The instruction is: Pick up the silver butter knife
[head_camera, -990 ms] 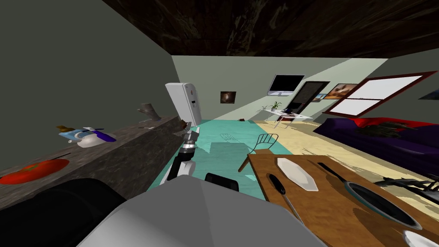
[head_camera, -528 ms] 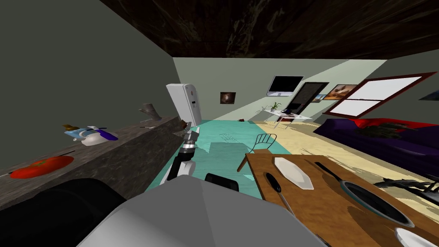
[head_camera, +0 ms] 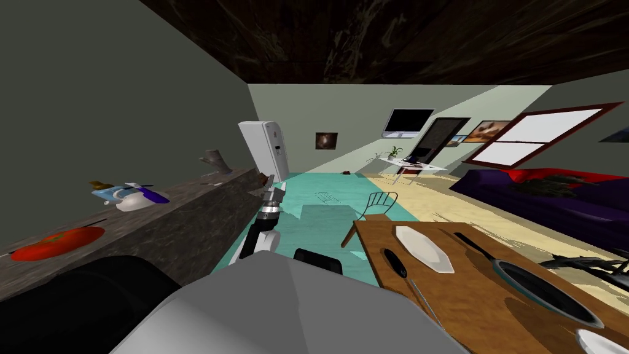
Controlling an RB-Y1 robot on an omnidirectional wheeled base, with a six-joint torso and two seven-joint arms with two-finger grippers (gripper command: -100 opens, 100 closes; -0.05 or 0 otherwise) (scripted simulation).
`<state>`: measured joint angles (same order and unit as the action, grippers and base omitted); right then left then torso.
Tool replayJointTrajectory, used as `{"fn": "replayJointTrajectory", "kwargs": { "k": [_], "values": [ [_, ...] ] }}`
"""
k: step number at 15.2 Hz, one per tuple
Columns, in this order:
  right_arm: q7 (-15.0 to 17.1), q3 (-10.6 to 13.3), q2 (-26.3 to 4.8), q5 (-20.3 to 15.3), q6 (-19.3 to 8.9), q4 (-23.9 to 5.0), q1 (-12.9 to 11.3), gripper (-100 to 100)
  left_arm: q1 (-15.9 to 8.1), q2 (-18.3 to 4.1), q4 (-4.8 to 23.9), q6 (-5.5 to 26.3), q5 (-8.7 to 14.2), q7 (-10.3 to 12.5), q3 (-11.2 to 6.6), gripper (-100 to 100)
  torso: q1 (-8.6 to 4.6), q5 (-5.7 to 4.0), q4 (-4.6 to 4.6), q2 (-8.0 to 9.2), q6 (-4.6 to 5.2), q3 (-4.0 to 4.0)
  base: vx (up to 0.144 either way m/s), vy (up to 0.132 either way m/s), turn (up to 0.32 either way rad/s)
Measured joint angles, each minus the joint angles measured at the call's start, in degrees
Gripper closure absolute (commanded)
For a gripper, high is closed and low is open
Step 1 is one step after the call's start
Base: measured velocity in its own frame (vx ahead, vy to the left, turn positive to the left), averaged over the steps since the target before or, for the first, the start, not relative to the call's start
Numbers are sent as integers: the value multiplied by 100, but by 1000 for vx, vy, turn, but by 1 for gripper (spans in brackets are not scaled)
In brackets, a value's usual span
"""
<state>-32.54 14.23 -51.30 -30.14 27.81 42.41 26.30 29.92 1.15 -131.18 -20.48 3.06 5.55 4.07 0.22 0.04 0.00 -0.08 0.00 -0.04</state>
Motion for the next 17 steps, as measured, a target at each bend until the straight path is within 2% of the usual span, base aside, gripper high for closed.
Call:
{"fn": "replayJointTrajectory", "kwargs": {
  "k": [1, 3, 7, 9, 11, 13, 16, 17],
  "values": [
    [-17, -40, -50, 15, 31, -83, 10, -100, 0, 0, 0, 0, 0, 0, 0, 0, 6, 1, -1, -3, 0, -2, 51, 105, 18],
    [13, -87, -185, 41, -7, -33, 137, -100, 0, 0, 0, 0, 0, 0, 0, 0, 15, 3, -2, -12, -1, -6, 78, 129, 32],
    [85, -213, -551, 108, -45, -1, 503, -100, 0, 1, 0, 0, 0, 0, 1, 0, 34, 8, -4, -15, -1, -9, 74, 161, 46],
    [122, -268, -735, 112, -161, 96, 751, -100, 0, 1, 0, 0, 0, 0, 1, 0, 45, 11, -5, -23, -1, -13, 108, 181, 63],
    [159, -299, -888, 101, -248, 150, 902, -100, 1, 0, 0, 0, 0, 0, 0, 0, 26, 7, -7, -27, -1, -16, 80, 81, 12],
    [137, -328, -912, 101, -217, 81, 915, -100, 0, 0, 0, 0, 0, 0, 0, 0, -11, -2, -3, -8, 0, -6, 35, 34, 22],
    [79, -329, -934, -7, -124, -359, 804, -100, 1, -1, 0, 0, 0, 0, -1, 0, -28, -7, -7, -38, -1, -21, 152, 7, 12],
    [101, -306, -914, -28, -170, -370, 814, -100, 2, -1, 0, 0, 0, 0, -1, 0, -38, -10, -10, -45, -1, -26, 138, -32, -45]
  ]
}}
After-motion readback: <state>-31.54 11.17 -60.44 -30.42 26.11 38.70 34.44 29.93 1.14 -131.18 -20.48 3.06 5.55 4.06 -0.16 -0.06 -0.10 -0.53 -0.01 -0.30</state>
